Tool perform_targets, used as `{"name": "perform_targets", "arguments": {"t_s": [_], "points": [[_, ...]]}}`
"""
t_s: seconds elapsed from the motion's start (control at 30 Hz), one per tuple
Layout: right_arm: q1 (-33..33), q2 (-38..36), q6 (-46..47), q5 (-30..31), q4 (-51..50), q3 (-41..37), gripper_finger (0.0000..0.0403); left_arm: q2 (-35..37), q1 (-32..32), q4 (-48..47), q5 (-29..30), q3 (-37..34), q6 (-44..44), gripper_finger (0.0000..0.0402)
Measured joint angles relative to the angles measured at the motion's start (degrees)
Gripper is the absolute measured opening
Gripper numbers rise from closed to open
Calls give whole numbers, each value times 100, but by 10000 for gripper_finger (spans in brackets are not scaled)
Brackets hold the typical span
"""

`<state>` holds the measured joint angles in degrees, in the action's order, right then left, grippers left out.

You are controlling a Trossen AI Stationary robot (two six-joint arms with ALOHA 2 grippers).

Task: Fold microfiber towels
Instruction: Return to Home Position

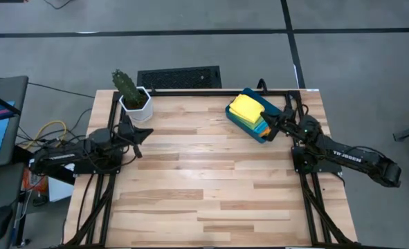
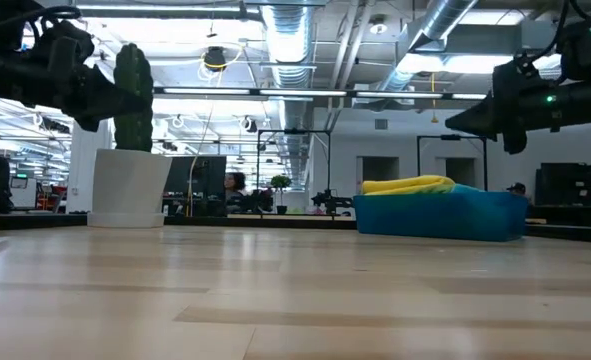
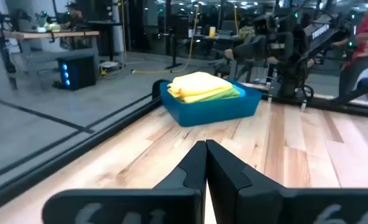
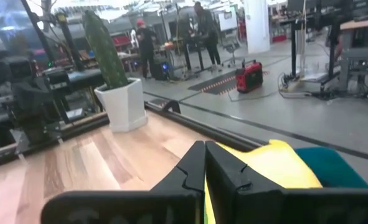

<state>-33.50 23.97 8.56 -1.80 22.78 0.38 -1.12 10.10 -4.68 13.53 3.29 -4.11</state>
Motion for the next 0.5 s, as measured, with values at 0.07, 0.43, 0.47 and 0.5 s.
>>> {"name": "perform_targets", "arguments": {"t_s": [0.07, 0.43, 0.47, 0.5], "points": [[0, 0, 0, -2, -84, 0, 34, 2, 0, 0, 12, -2, -128, 0], [1, 0, 2, -15, -444, 0, 33, 2, 3, -7, 66, -4, -259, 0], [2, 0, 2, -15, -456, 0, 33, 2, 3, -7, 66, -4, -259, 0], [2, 0, 2, -15, -465, 0, 33, 2, 3, -9, 66, -4, -257, 0]]}}
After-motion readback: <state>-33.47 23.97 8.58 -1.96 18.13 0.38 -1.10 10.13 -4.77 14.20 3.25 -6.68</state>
